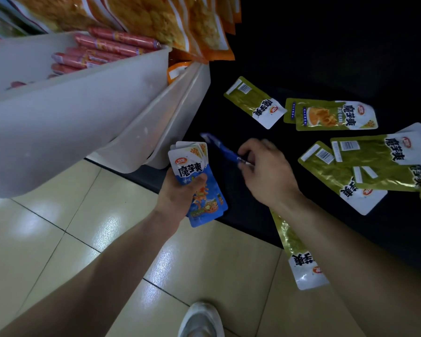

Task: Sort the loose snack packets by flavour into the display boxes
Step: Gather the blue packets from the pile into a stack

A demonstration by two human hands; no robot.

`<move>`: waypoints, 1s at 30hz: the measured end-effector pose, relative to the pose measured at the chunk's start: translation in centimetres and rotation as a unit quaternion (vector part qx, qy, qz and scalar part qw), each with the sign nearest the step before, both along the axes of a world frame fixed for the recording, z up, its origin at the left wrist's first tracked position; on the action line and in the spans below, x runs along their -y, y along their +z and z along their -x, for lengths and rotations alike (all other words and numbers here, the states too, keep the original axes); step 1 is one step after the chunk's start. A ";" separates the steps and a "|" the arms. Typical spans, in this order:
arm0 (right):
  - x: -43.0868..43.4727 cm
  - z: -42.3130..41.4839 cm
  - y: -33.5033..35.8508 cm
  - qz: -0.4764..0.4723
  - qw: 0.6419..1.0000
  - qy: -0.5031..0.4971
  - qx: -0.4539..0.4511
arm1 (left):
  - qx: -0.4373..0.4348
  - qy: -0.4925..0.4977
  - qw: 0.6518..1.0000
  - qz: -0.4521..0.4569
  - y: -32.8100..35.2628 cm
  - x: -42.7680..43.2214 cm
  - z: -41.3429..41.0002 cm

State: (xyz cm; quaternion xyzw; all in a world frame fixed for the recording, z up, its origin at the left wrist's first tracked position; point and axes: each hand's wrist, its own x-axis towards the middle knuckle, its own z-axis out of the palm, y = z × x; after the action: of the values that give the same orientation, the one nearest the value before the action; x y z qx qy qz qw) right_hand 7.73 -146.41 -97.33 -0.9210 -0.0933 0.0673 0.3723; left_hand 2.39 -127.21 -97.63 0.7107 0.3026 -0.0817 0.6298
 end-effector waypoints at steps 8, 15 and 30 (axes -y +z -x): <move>1.4 2.8 -1.4 0.184 0.974 0.123 0.053 | -0.004 0.022 1.000 -0.004 0.0 -0.5 0.2; 1.3 0.2 -2.1 0.255 0.965 -0.064 0.008 | -0.011 0.017 1.000 0.000 0.1 -0.4 0.3; 7.7 -0.9 7.5 -0.194 0.971 0.023 -0.135 | 0.049 -0.086 0.995 0.019 3.4 2.0 -0.6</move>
State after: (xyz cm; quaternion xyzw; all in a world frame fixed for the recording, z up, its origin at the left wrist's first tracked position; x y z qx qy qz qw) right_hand 8.61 -154.14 -89.88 -0.8113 -0.0746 0.1798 0.5513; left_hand 2.96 -129.20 -94.19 0.7254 0.2072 -0.1061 0.6478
